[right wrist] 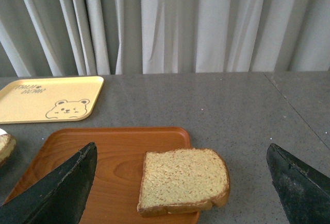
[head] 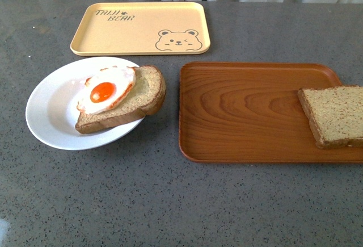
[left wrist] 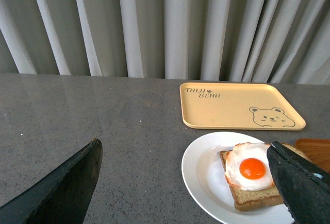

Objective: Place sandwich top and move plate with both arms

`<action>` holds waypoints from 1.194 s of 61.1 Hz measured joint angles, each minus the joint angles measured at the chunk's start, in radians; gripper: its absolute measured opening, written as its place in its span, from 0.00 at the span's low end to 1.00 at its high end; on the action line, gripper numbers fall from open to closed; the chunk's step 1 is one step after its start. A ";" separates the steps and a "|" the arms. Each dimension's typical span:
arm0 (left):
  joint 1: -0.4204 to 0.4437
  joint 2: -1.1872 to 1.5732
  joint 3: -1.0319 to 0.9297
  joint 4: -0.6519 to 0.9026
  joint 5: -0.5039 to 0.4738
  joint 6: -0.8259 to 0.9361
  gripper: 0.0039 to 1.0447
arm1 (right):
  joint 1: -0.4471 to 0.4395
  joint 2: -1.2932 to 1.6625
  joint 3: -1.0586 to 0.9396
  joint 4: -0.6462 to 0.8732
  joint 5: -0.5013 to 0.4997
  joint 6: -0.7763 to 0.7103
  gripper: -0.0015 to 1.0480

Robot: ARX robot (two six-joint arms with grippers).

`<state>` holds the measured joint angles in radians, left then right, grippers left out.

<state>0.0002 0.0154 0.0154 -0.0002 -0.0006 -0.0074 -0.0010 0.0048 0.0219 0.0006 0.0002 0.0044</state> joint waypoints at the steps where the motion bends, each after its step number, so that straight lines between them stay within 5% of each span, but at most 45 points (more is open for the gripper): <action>1: 0.000 0.000 0.000 0.000 0.000 0.000 0.92 | 0.000 0.000 0.000 0.000 0.000 0.000 0.91; 60: 0.000 0.000 0.000 0.000 0.000 0.000 0.92 | -0.002 0.006 0.003 -0.008 -0.011 0.007 0.91; 66: 0.000 0.000 0.000 0.000 0.002 0.000 0.92 | -0.159 0.297 0.166 -0.348 -0.278 0.089 0.91; 73: 0.000 0.000 0.000 0.000 0.000 0.000 0.92 | -0.382 0.640 0.288 -0.280 -0.425 0.088 0.91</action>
<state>0.0002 0.0154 0.0154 -0.0002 -0.0002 -0.0074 -0.3828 0.6453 0.3096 -0.2798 -0.4248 0.0925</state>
